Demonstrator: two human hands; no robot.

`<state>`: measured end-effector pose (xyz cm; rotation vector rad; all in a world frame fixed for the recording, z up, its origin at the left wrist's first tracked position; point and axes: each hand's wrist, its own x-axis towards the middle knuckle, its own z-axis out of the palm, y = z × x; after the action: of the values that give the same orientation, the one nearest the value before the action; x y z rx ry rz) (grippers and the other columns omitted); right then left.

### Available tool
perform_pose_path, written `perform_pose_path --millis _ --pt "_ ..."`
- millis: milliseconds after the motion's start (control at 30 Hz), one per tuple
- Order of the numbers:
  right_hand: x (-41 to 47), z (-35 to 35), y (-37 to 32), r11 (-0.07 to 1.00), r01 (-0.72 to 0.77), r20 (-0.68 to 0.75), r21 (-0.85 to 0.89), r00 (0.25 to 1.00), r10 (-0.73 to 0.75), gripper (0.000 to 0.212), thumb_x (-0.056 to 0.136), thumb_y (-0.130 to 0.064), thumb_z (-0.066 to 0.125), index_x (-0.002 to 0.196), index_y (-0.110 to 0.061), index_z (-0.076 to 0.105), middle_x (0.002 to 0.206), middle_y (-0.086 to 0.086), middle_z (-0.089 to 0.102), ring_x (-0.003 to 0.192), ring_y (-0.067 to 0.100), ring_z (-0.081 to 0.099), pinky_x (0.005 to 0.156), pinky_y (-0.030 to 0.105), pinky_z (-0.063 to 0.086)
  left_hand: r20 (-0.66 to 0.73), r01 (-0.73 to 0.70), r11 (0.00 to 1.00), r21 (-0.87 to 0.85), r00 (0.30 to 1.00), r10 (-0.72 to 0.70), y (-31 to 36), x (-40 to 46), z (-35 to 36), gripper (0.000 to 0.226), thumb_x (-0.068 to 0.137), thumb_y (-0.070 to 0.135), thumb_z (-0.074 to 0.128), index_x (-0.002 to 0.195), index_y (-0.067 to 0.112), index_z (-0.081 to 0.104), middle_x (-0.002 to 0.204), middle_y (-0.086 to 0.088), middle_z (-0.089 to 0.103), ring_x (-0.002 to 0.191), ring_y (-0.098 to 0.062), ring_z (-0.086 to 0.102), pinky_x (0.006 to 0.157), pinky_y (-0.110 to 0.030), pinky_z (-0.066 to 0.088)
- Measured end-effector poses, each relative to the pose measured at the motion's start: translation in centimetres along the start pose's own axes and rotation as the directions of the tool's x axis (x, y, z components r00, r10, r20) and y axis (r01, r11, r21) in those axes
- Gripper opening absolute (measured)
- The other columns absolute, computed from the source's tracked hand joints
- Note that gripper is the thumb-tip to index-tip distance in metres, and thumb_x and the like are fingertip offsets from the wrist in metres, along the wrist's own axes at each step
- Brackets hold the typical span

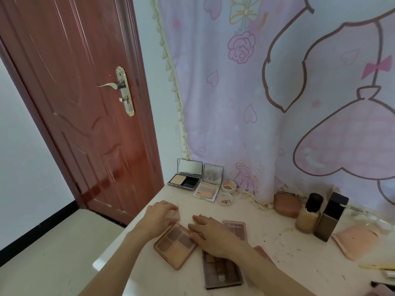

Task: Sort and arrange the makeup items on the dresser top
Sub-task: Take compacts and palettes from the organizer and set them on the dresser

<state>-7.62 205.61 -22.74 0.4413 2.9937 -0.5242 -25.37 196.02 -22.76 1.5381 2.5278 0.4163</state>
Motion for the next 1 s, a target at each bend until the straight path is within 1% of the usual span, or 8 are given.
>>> perform_pose_path --millis 100,300,467,533,600,700,833,1000 --pt "0.0 0.4 0.1 1.000 -0.012 -0.017 -0.017 1.000 0.011 0.045 0.102 -0.038 0.025 0.145 -0.025 0.032 0.157 0.002 0.016 0.145 0.016 0.011 0.116 0.031 0.008 -0.098 -0.020 0.991 -0.132 0.995 0.007 0.5 -0.7 0.1 0.046 0.088 0.029 0.060 0.132 0.021 0.046 0.130 0.001 0.049 0.119 -0.014 0.046 0.103 -0.026 0.032" --pt "-0.1 0.6 0.0 1.000 -0.029 -0.051 0.011 0.998 0.029 0.045 0.102 -0.039 0.026 0.144 -0.025 0.033 0.157 0.000 0.018 0.145 0.015 0.012 0.118 0.032 0.009 -0.310 -0.167 0.916 -0.364 0.949 0.050 3.4 -3.5 -1.0 0.048 0.083 0.018 0.066 0.128 0.025 0.050 0.110 0.004 0.050 0.097 -0.005 0.051 0.081 -0.004 0.038" --pt "-1.2 0.1 -0.9 0.958 -0.046 -0.152 0.285 0.984 0.092 0.042 0.101 -0.032 0.035 0.142 -0.023 0.037 0.153 -0.004 0.027 0.141 0.010 0.021 0.115 0.028 0.019 -0.407 -0.219 0.821 -0.528 0.913 -0.017 5.8 -5.9 -2.5 0.041 0.081 0.011 0.067 0.113 0.034 0.054 0.108 0.007 0.053 0.094 -0.007 0.057 0.086 -0.018 0.047" --pt "-2.1 -0.3 -1.5 0.835 -0.058 -0.241 0.547 0.944 0.224 0.034 0.099 -0.028 0.042 0.130 -0.020 0.052 0.138 -0.003 0.049 0.127 0.011 0.043 0.109 0.028 0.034 -0.424 -0.240 0.807 -0.539 0.905 -0.015 6.3 -6.8 -2.5 0.039 0.080 0.011 0.068 0.112 0.031 0.056 0.108 0.007 0.054 0.095 -0.004 0.056 0.086 -0.016 0.045" --pt "-3.5 -1.1 -2.1 0.597 -0.016 -0.248 0.802 0.900 0.358 0.022 0.097 -0.024 0.047 0.110 -0.016 0.064 0.111 0.002 0.066 0.104 0.016 0.060 0.095 0.032 0.049 -0.445 -0.276 0.809 -0.519 0.896 0.020 7.1 -7.4 -2.1 0.041 0.078 0.011 0.070 0.114 0.027 0.057 0.108 0.007 0.057 0.097 0.001 0.054 0.084 -0.008 0.041" --pt "-6.1 -3.0 -2.1 0.174 -0.003 -0.063 0.985 0.924 0.376 0.029 0.095 -0.031 0.051 0.097 -0.006 0.067 0.086 0.008 0.070 0.081 0.022 0.068 0.080 0.033 0.056 -0.456 -0.332 0.805 -0.491 0.886 0.086 9.2 -7.6 -1.3 0.046 0.076 0.014 0.072 0.119 0.024 0.055 0.108 0.009 0.058 0.100 0.005 0.052 0.082 -0.004 0.040" --pt "-8.6 -4.0 -0.7 -0.022 0.013 -0.007 1.000 0.959 0.283 0.042 0.083 -0.041 0.060 0.095 -0.002 0.071 0.086 0.012 0.068 0.077 0.018 0.065 0.077 0.031 0.053 -0.418 -0.412 0.793 -0.450 0.881 0.221 12.2 -7.1 -0.7 0.055 0.078 0.018 0.072 0.128 0.023 0.049 0.108 0.018 0.052 0.102 0.006 0.050 0.087 -0.005 0.037" --pt "-9.7 -4.1 1.2 -0.195 -0.001 0.051 0.981 0.967 0.251 0.040 0.073 -0.034 0.066 0.095 -0.001 0.068 0.095 0.018 0.064 0.090 0.025 0.060 0.093 0.037 0.048 -0.384 -0.449 0.802 -0.394 0.873 0.300 13.8 -6.6 -0.7 0.050 0.076 0.024 0.069 0.123 0.015 0.056 0.112 0.010 0.053 0.102 0.005 0.049 0.085 -0.002 0.034"
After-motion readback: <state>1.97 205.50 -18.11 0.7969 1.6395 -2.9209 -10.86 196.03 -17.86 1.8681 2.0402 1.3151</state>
